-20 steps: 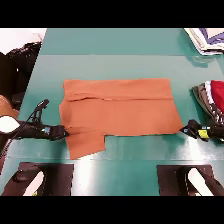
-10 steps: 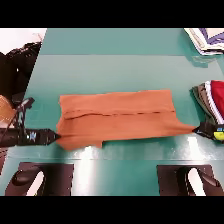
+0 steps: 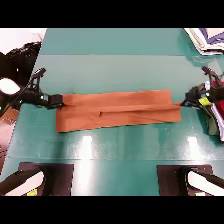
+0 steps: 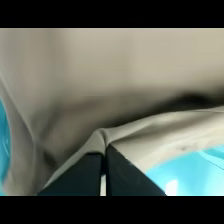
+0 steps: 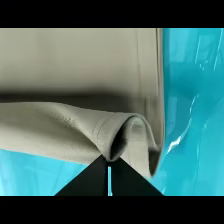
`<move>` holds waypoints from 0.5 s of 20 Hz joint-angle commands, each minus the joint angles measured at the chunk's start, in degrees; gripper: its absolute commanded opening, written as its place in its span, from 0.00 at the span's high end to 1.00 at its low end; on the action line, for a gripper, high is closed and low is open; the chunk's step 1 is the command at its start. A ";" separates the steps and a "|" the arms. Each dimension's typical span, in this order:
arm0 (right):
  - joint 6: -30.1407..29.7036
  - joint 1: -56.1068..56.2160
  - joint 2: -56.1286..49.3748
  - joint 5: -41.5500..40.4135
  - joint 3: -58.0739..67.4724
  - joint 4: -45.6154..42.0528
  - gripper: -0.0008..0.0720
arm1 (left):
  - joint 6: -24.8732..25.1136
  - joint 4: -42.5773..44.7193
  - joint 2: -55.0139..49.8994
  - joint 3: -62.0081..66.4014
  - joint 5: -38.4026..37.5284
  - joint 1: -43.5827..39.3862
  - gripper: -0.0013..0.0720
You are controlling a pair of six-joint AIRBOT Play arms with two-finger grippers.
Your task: Fold the shirts.
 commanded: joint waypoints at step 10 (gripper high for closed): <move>-1.84 -3.58 -25.38 3.02 25.14 13.40 0.33 | 2.51 -0.11 -12.44 15.89 3.34 0.02 0.31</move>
